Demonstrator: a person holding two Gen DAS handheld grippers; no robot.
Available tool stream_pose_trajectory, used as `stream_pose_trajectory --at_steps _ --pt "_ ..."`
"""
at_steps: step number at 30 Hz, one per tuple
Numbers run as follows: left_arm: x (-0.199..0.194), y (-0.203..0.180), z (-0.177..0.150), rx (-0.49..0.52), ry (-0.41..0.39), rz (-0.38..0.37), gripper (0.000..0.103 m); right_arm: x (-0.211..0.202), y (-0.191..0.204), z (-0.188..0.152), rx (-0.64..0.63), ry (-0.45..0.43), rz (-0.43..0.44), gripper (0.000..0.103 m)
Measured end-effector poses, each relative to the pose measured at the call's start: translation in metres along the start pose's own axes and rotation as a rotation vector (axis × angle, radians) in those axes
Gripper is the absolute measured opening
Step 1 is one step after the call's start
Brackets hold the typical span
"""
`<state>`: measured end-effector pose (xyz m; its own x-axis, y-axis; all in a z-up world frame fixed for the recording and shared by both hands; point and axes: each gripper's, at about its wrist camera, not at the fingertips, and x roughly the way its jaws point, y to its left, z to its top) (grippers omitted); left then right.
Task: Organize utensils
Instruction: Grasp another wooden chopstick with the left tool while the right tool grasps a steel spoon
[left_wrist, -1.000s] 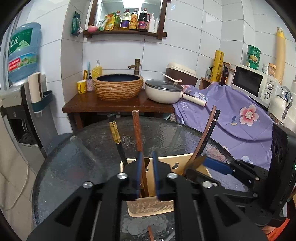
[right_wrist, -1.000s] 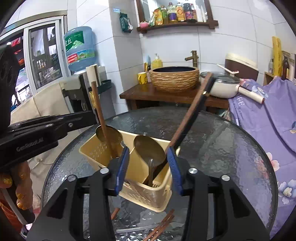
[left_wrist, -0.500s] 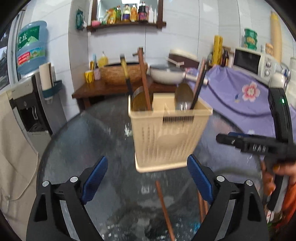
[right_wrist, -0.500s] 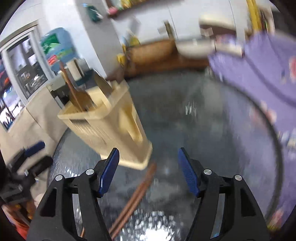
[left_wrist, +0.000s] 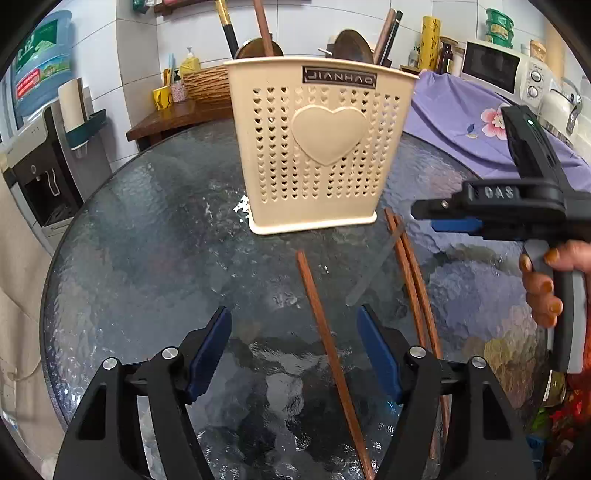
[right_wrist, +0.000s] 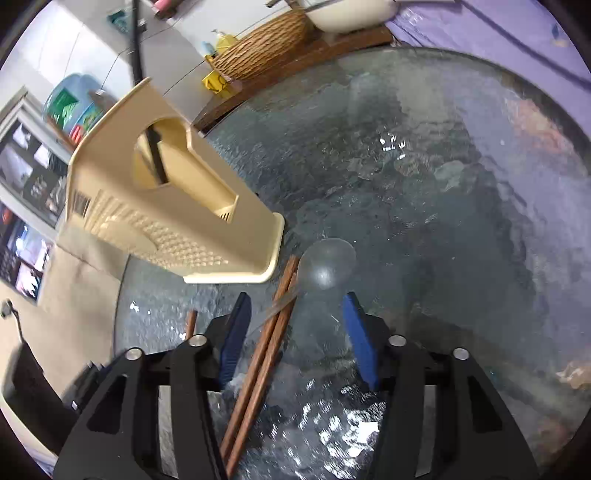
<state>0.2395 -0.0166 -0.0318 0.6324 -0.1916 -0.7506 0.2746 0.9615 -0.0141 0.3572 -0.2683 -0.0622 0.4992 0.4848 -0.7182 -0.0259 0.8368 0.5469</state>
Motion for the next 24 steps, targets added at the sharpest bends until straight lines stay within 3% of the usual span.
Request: stream_pose_trajectory --at_steps 5,11,18,24 --pt "0.003 -0.002 -0.003 -0.005 0.011 -0.005 0.068 0.011 -0.012 0.009 0.101 -0.005 0.066 0.045" --pt "0.009 -0.006 -0.003 -0.006 0.029 -0.012 0.059 0.014 -0.025 0.015 0.178 -0.029 0.116 0.041" --pt "0.018 -0.009 -0.002 -0.013 0.046 -0.022 0.052 0.026 -0.031 0.024 0.223 -0.022 0.168 0.016" --pt "0.022 -0.009 0.002 -0.015 0.052 -0.01 0.047 0.02 -0.025 0.027 0.187 -0.04 0.203 0.006"
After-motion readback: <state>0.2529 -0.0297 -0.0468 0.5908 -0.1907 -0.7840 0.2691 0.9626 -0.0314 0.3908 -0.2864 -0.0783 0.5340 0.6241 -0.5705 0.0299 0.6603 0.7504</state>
